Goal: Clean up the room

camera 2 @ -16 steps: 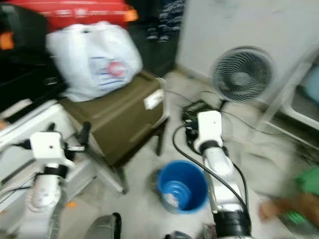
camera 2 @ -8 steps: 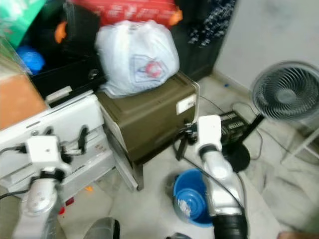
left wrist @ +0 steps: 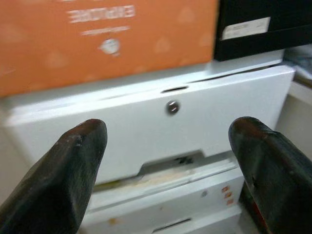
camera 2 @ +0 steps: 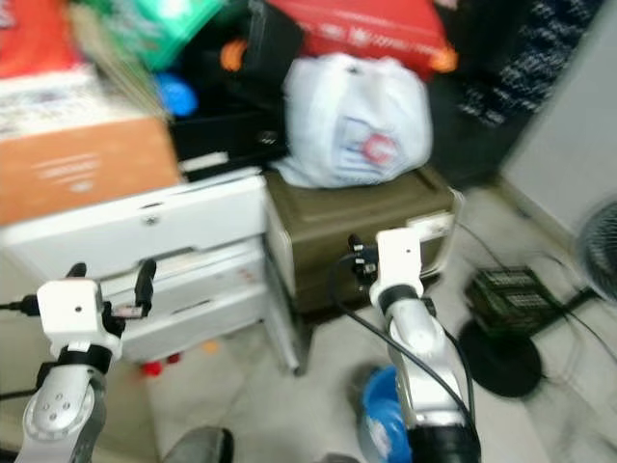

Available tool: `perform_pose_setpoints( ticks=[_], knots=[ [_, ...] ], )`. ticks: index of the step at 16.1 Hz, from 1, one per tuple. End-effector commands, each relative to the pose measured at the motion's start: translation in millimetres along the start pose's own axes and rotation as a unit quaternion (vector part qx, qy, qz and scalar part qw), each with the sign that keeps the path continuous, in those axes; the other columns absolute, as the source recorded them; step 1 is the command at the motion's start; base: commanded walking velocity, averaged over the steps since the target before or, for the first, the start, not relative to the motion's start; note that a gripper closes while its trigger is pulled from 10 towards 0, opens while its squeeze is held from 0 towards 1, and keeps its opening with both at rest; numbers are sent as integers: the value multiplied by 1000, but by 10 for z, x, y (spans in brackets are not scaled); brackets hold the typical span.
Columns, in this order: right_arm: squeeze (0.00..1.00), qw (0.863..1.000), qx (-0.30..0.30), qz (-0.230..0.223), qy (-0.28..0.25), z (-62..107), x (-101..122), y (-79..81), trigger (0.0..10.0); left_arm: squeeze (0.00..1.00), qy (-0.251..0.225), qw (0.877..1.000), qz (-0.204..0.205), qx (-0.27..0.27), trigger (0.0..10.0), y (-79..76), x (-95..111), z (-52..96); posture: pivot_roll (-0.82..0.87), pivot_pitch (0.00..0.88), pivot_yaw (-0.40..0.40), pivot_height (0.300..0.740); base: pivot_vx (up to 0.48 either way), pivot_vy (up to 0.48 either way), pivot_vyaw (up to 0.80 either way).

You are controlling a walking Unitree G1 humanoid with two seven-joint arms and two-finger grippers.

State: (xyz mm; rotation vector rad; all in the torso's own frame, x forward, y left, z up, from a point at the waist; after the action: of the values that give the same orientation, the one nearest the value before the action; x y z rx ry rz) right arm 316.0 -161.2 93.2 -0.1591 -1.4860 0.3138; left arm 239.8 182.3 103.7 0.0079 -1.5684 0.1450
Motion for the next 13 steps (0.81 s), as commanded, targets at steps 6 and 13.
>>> perform_pose_setpoints(
  ticks=[6, 13],
  knots=[
    [0, 1000, -9, 11, 6, 28, -36, -89, 10000, 0, 6, 1000, 2, -15, 10000, -69, 12, 33, -7, 41, -72, 740, 0, 0, 800],
    [0, 1000, 0, 18, 8, 95, -58, -88, 10000, 0, 12, 1000, 1, -18, 10000, -72, 12, 97, -7, 55, -71, 740, 0, 0, 800]
  ],
)
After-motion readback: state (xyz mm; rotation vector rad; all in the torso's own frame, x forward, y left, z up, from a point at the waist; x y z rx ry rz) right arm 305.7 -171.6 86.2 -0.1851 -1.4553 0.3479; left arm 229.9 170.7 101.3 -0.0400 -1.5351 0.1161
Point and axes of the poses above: a point about 5 cm out from each wrist's last joint towards the gripper, its own z axis pointing back from the gripper into the wrist, its own x axis along the axis of the wrist's last joint, y = z × x, the point moved 4 cm from there along -z, pointing out of the wrist towards the gripper, and after that the axes turned 10 degrees about z, right-handed, at the moved point
